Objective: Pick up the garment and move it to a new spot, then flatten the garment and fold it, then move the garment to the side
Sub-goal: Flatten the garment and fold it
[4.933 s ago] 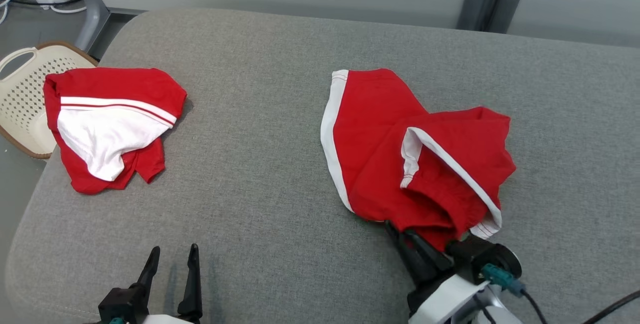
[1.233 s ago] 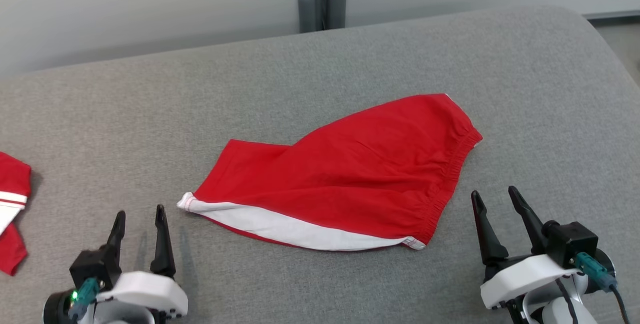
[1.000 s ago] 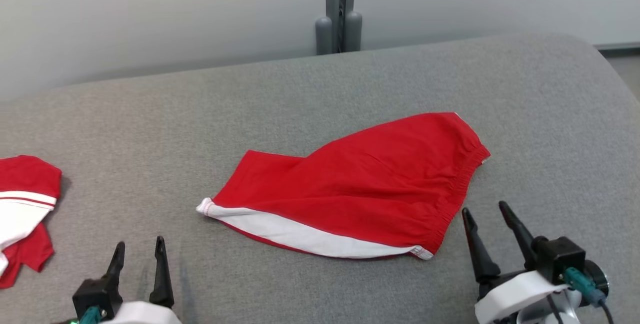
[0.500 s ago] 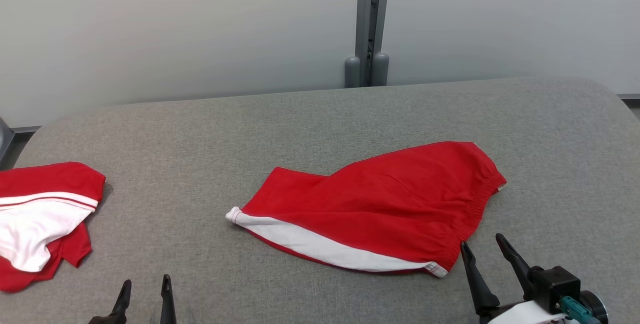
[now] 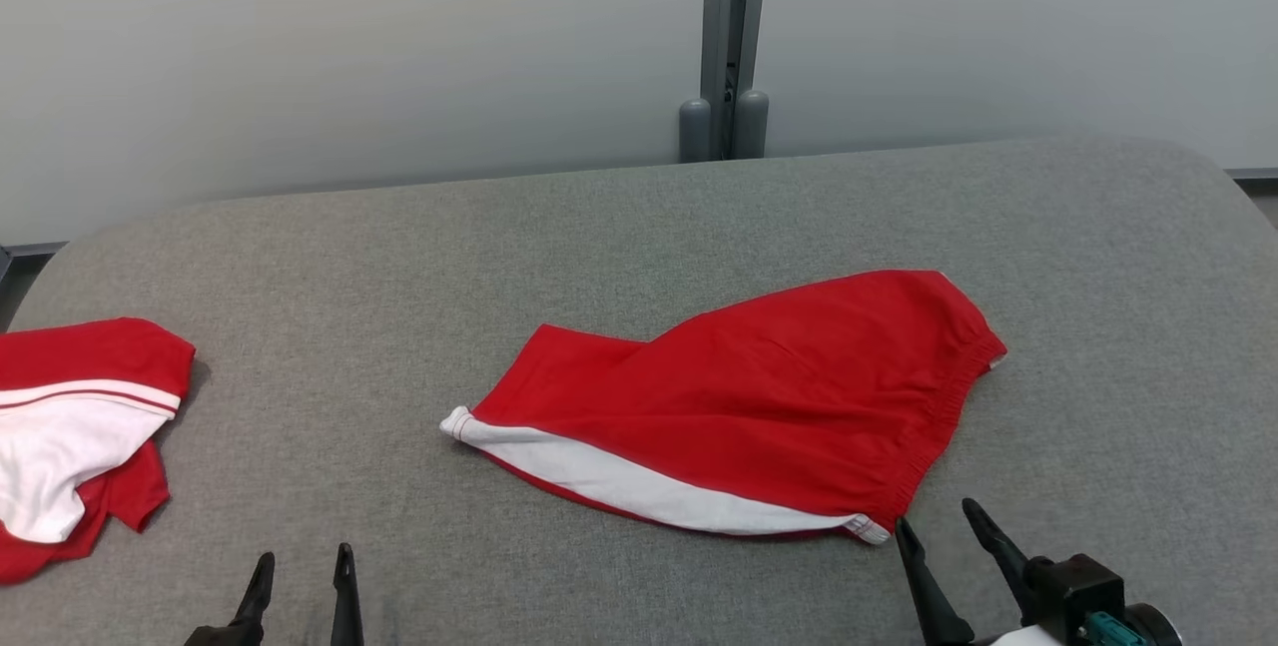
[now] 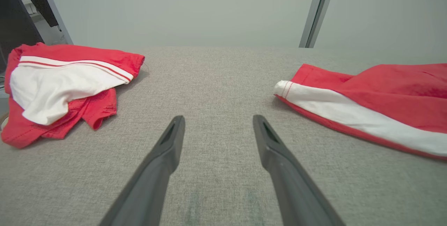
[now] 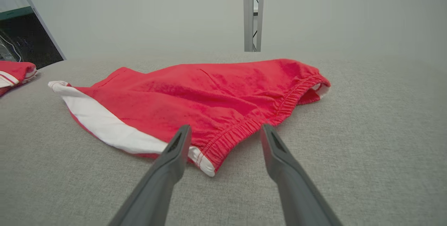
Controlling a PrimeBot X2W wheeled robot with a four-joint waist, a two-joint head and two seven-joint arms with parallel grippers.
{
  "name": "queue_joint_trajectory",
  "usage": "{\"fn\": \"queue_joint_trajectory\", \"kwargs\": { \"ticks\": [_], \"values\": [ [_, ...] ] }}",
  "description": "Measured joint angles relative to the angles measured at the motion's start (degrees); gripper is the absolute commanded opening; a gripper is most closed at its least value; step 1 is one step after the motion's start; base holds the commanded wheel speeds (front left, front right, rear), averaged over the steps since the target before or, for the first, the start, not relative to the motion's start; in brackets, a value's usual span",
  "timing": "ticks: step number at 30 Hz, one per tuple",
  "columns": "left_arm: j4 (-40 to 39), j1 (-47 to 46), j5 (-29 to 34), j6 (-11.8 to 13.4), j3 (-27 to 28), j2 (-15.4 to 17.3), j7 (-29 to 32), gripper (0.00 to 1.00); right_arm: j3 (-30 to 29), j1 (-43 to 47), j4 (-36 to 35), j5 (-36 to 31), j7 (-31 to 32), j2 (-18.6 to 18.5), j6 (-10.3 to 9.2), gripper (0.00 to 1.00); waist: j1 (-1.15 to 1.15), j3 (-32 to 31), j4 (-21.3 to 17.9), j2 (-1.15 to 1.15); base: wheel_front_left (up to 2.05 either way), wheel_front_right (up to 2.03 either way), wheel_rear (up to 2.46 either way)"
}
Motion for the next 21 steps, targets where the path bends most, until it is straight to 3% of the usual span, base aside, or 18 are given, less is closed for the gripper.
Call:
{"fn": "queue_joint_trajectory", "kwargs": {
  "ticks": [14, 16, 20, 21],
  "values": [
    [0.93, -4.83, -1.07, -0.76, -2.82, -0.02, 0.0, 1.0, 3.96, -3.13, 5.53, 0.02, 0.0, -0.1, 0.0, 0.99, 0.0, 6.02, 0.76, 0.0, 0.0, 0.0, 0.0],
    [1.0, -5.59, -1.08, -0.83, -2.99, -0.02, 0.0, 1.0, 4.55, -3.99, 6.26, 0.02, -0.01, -0.23, 0.0, 0.87, 0.0, 6.9, 0.98, 0.0, 0.0, 0.0, 0.0],
    [1.24, -6.39, -1.1, -1.0, -3.27, -0.01, 0.0, 1.0, 5.42, -5.02, 7.16, 0.01, 0.0, -0.63, 0.0, 0.82, 0.0, 8.15, 1.35, 0.0, 0.0, 0.0, 0.0],
    [1.3, -6.39, -1.16, -1.0, -3.32, -0.01, 0.0, 1.0, 5.41, -5.04, 7.21, 0.01, 0.0, -0.63, 0.0, 0.76, 0.0, 8.37, 1.39, 0.0, 0.0, 0.0, 0.0]
  ]
}}
